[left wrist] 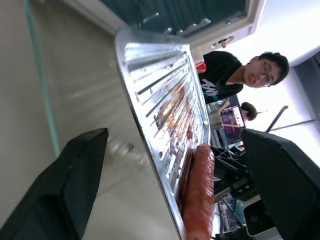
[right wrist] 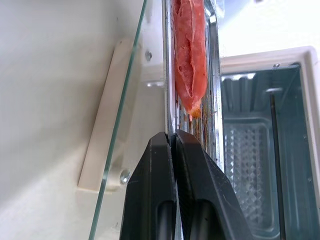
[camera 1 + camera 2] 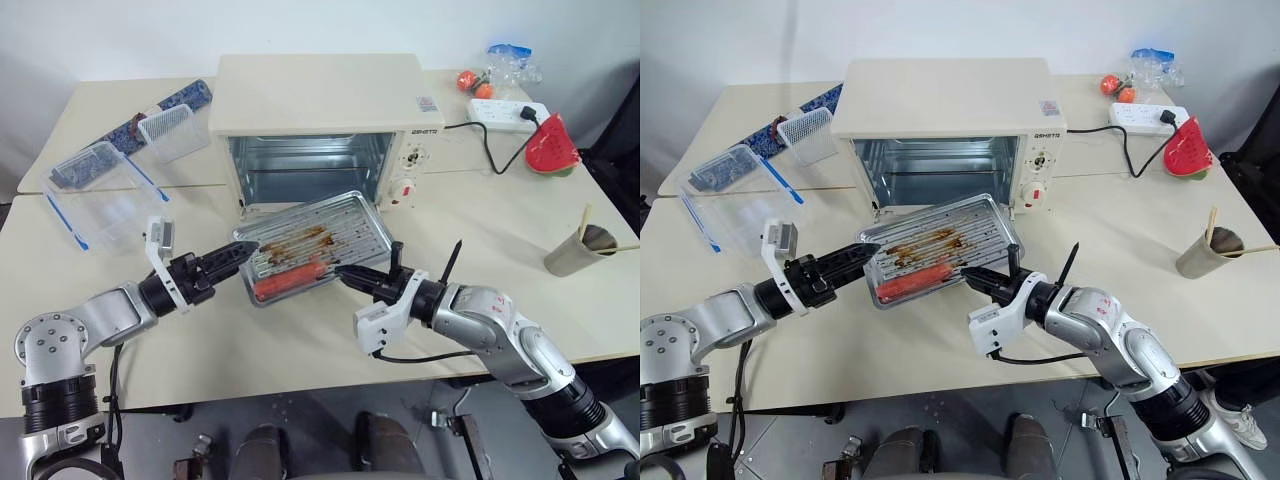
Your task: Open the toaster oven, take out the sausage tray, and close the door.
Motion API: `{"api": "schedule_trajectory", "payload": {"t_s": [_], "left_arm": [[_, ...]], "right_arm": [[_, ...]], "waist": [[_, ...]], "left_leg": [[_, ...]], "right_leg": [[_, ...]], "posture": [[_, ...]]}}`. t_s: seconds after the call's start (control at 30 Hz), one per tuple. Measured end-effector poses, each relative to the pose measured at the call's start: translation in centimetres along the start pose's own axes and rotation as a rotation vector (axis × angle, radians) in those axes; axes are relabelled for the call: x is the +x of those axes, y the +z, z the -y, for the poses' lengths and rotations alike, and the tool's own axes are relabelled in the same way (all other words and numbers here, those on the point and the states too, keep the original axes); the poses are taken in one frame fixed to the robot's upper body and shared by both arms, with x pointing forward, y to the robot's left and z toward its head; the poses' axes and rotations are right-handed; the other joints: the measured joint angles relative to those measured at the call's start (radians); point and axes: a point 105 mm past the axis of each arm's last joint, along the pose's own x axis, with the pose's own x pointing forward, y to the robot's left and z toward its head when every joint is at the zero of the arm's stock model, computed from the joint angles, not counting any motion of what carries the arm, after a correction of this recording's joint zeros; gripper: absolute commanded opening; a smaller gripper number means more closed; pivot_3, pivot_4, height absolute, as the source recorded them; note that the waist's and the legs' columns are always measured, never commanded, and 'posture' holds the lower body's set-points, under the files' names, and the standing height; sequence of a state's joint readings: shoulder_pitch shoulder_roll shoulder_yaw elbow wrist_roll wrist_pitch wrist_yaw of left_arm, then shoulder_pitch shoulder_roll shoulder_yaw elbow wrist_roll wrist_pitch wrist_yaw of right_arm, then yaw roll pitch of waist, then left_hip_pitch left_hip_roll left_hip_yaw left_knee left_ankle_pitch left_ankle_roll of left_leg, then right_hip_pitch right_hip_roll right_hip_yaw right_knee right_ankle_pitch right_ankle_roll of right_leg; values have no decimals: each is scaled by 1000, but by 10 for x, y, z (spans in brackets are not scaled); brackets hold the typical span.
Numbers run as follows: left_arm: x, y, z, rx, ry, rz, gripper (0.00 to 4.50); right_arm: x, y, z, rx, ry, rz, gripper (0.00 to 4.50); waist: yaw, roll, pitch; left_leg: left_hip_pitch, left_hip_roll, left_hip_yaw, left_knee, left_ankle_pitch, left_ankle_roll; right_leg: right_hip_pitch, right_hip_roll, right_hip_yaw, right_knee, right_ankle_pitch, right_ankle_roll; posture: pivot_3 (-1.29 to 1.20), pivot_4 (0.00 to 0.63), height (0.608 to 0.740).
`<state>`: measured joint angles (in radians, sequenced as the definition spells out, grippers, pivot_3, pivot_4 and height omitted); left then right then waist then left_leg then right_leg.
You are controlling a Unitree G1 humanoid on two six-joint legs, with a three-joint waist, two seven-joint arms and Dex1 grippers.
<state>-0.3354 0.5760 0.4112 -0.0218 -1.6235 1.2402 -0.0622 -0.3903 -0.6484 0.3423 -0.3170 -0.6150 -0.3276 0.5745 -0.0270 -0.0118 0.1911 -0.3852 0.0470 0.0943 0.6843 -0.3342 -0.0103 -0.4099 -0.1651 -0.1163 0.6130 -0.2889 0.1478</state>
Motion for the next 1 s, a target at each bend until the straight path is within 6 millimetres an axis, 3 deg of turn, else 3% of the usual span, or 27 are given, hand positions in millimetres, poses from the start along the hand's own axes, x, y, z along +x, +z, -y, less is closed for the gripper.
{"api": "schedule_trajectory", "payload": {"t_s": [0.23,0.4,0.7,0.8,1.0], "left_arm": [[2,-8,-3,-117,-4,8,1335],[4,-14,-3,-198,-19,14,28],[3,-23,-7,-261,-30,26,28],[1,-25,-7,-265,-39,22,0],[-10,-17,-6,-253,-38,77,0]], "right_arm": [[0,2,0,5,13,19,0],[1,4,5,2,12,46,0],[-1,4,1,67,52,78,0],[-4,6,2,147,53,108,772],[-11,12,10,204,30,199,2888]], "waist": [[1,0,0],[1,0,0],[2,0,0],[2,0,0],[2,0,0]], "left_leg": [[0,0,0,0,0,0],[0,0,0,0,0,0],[0,0,0,1,0,0],[0,0,1,1,0,0],[0,0,1,1,0,0]], "right_leg": [[0,0,0,0,0,0],[0,0,0,0,0,0],[1,0,0,0,0,0],[1,0,0,0,0,0],[1,0,0,0,0,0]], "posture": [[0,150,740],[0,150,740],[0,150,740],[0,150,740],[0,150,740]]}}
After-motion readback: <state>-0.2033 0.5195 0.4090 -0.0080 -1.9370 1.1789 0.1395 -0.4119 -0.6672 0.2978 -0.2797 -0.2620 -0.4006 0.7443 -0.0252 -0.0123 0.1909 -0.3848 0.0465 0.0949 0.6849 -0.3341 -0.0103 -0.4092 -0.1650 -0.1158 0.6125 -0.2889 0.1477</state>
